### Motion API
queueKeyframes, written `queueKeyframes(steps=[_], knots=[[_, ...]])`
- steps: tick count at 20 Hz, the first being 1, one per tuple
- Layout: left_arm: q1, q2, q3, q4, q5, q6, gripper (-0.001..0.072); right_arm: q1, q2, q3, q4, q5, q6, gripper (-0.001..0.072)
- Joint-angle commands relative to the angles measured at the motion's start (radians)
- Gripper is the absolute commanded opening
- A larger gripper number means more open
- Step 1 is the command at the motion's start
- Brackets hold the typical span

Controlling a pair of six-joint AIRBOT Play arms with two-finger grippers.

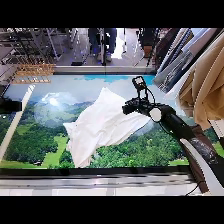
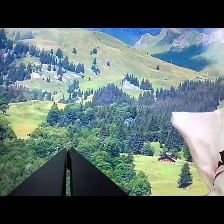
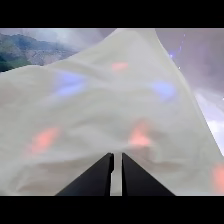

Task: Fold the clothes and pants, and hang the long-sleeved shirts on hangers.

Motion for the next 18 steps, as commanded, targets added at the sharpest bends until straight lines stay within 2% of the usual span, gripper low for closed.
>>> queueKeyframes(steps=[1,11,15,18], knots=[[0.001,0.000,0.000,0.000,0.000,0.000,0.0009,0.001,0.001,0.001,0.000,0.000,0.000,0.0100],[0.000,0.000,0.000,-0.011,0.000,0.000,0.0009,0.001,0.001,0.001,0.000,0.000,0.000,0.0100],[0.000,-0.005,0.000,-0.150,0.026,-0.060,0.0008,0.002,0.001,0.001,0.022,0.001,0.004,0.0100],[0.000,-0.013,0.000,-0.266,0.082,-0.060,0.0008,0.010,0.003,0.003,0.158,0.000,0.004,0.0100]])
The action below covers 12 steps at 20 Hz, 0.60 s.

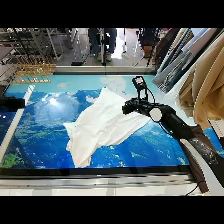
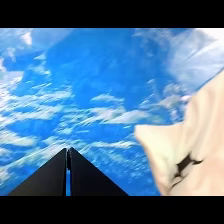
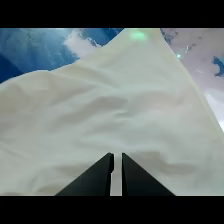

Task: Fold the clothes and pants, and hang the long-sleeved shirts on hangers.

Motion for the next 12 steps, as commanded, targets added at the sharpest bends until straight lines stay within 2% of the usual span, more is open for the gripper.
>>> queueKeyframes(steps=[1,4,5,6,7,8,9,10,11,12], knots=[[0.000,-0.005,0.000,-0.151,0.047,-0.014,0.0008,0.005,0.003,0.003,0.138,0.012,0.001,0.0099],[0.000,-0.005,0.000,-0.279,0.098,-0.014,0.0008,0.004,0.016,0.003,0.111,0.079,0.000,0.0102],[0.000,-0.005,0.000,-0.302,0.100,-0.014,0.0008,0.004,0.024,0.003,0.068,0.115,-0.002,0.0120],[0.000,-0.005,0.000,-0.302,0.093,-0.014,0.0031,-0.002,0.034,0.003,0.015,0.137,0.002,0.0181],[0.000,-0.005,0.000,-0.301,0.066,-0.011,0.0257,-0.024,0.043,0.003,-0.013,0.157,0.064,0.0226],[0.000,-0.008,0.000,-0.297,-0.001,0.021,0.0720,-0.061,0.049,0.003,-0.029,0.172,0.157,0.0234],[0.000,-0.015,-0.004,-0.299,-0.097,0.047,0.0680,-0.121,0.052,0.003,-0.033,0.199,0.240,0.0246],[-0.005,-0.023,-0.030,-0.302,-0.209,0.073,0.0678,-0.192,0.050,0.003,-0.026,0.241,0.283,0.0246],[-0.014,-0.025,-0.085,-0.306,-0.279,0.084,0.0677,-0.261,0.045,0.002,0.006,0.300,0.281,0.0250],[-0.029,-0.021,-0.172,-0.339,-0.313,0.109,0.0677,-0.330,0.037,0.000,0.066,0.377,0.261,0.0313]])
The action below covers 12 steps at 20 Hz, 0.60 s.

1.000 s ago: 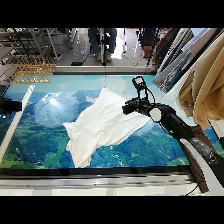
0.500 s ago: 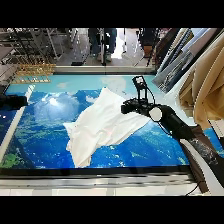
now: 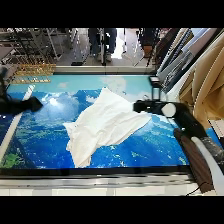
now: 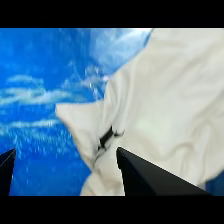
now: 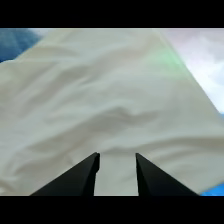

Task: Fold the clothes and pants, and hang the long-sleeved shirts on hangers.

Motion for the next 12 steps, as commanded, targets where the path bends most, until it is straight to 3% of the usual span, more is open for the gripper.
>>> queueKeyframes(steps=[1,2,4,8,12], knots=[[-0.038,0.000,-0.204,-0.112,-0.182,0.099,0.0677,-0.215,-0.021,-0.002,0.138,0.268,0.006,0.0342],[-0.067,-0.002,-0.306,-0.196,-0.156,0.155,0.0677,-0.274,-0.045,-0.002,0.212,0.363,-0.057,0.0361],[-0.141,-0.023,-0.449,-0.314,-0.066,0.218,0.0677,-0.349,-0.105,-0.002,0.292,0.446,-0.084,0.0364],[-0.282,-0.141,-0.489,-0.311,0.029,0.201,0.0672,-0.378,-0.254,-0.002,0.395,0.431,-0.104,0.0364],[-0.288,-0.240,-0.487,-0.302,0.113,0.140,0.0553,-0.371,-0.363,0.002,0.403,0.346,-0.125,0.0404]])
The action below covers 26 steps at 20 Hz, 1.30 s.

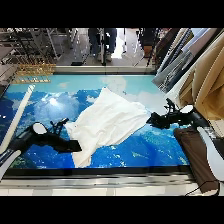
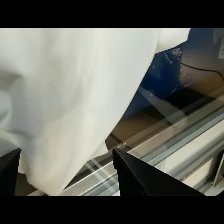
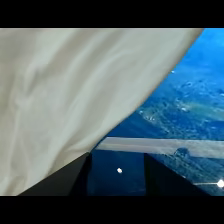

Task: Fold the clothes and pants, and hang the long-sleeved shirts on hangers.

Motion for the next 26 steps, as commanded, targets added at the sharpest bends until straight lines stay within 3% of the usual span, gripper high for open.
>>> queueKeyframes(steps=[1,3,7,8,9,10,11,15,18,20,21,26], knots=[[-0.019,-0.071,-0.015,-0.011,0.091,-0.032,0.0440,-0.010,-0.092,0.002,0.030,-0.051,-0.020,0.0404],[-0.019,-0.074,-0.014,-0.013,0.148,-0.031,0.0014,-0.008,-0.128,0.002,0.032,-0.076,-0.031,0.0404],[-0.016,-0.073,0.057,-0.011,0.116,-0.027,0.0008,0.047,-0.169,0.006,0.107,-0.187,-0.123,0.0394],[-0.013,-0.073,0.098,-0.011,0.081,-0.013,0.0007,0.070,-0.179,0.023,0.109,-0.213,-0.125,0.0341],[-0.005,-0.073,0.152,-0.011,0.026,-0.002,0.0008,0.091,-0.188,0.045,0.108,-0.229,-0.126,0.0223],[0.007,-0.073,0.207,-0.011,-0.027,0.001,0.0008,0.110,-0.195,0.073,0.105,-0.230,-0.127,0.0049],[0.025,-0.073,0.269,-0.011,-0.089,0.011,0.0007,0.120,-0.193,0.101,0.091,-0.216,-0.126,0.0013],[0.166,-0.072,0.558,-0.012,-0.396,0.041,0.0007,0.126,-0.038,0.213,-0.064,0.023,-0.164,0.0010],[0.299,-0.072,0.837,-0.048,-0.595,0.037,0.0008,0.128,0.272,0.241,-0.100,0.107,-0.201,0.0010],[0.382,-0.065,1.006,-0.185,-0.680,0.040,0.0008,0.128,0.523,0.254,-0.089,0.083,-0.201,0.0010],[0.431,-0.035,1.052,-0.279,-0.661,0.051,0.0008,0.128,0.650,0.264,-0.088,0.054,-0.201,0.0010],[0.705,0.164,1.118,-0.932,-0.649,0.078,0.0008,0.128,1.067,0.345,-0.023,-0.082,-0.201,0.0010]])
